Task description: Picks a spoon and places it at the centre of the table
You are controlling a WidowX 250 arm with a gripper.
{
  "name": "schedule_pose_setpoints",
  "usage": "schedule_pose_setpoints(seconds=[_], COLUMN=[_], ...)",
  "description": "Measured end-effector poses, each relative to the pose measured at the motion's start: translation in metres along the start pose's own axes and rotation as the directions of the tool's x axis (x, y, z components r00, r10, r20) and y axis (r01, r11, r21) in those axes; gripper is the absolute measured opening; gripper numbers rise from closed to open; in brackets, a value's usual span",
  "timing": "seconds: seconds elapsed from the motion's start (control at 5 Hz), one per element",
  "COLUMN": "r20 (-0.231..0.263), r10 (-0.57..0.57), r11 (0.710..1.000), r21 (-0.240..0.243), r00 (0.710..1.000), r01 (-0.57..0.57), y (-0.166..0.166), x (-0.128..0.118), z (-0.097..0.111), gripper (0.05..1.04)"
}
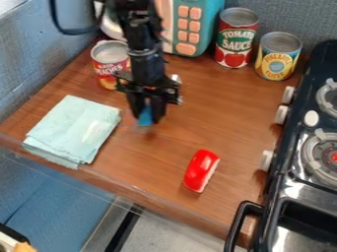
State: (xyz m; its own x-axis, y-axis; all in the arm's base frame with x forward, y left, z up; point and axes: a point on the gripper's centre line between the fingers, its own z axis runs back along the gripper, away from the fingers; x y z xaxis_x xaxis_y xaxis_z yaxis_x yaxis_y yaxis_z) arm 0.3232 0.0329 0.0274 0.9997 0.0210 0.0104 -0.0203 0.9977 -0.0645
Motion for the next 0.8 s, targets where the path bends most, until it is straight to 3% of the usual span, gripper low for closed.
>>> schedule_pose_setpoints(seconds=[0.6, 0.8], r20=[-0.014, -0.026], r10=[0.032, 0.034], r11=[0.999, 0.999], r21=[0.026, 0.025], r00=[0.999, 0.999], r01=[-0.032, -0.033], y=[-0.01, -0.011], x=[0.002, -0.002], z=[-0.017, -0.019], gripper=[0.439, 0.507])
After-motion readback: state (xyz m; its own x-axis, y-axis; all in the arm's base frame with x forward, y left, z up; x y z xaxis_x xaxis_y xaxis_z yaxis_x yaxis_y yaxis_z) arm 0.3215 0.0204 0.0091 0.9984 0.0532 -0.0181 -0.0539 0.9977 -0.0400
